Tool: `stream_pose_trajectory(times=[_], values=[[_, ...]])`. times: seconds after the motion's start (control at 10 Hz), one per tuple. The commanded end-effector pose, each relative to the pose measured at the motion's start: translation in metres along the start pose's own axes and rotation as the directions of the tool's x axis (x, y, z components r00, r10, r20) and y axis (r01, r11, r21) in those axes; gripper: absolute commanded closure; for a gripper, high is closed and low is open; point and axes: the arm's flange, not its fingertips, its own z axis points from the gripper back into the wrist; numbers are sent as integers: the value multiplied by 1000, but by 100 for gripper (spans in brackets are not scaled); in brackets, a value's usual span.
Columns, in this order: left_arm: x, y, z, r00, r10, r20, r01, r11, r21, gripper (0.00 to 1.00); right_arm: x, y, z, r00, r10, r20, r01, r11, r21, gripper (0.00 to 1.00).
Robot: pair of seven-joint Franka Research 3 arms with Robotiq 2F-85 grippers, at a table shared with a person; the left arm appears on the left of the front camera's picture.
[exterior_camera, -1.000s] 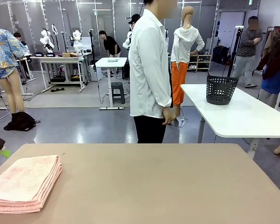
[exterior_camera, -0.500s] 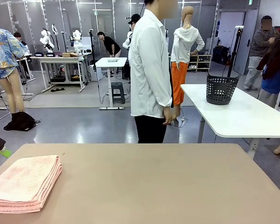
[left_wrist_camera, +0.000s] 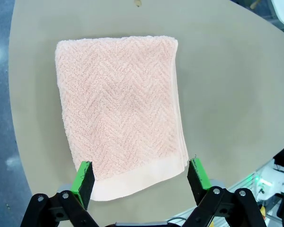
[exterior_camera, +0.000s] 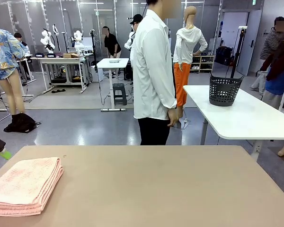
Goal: Fold the towel.
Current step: Pick up the 100 cm Hotel Towel and place it on the left side of the table.
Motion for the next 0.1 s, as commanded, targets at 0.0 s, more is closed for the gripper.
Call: stream_pose_trajectory(times=[0.0], values=[[5, 3, 1, 1000, -17, -1, 17, 1000, 5, 0, 0, 1, 0, 1000, -8, -4, 8, 1000, -3, 0]])
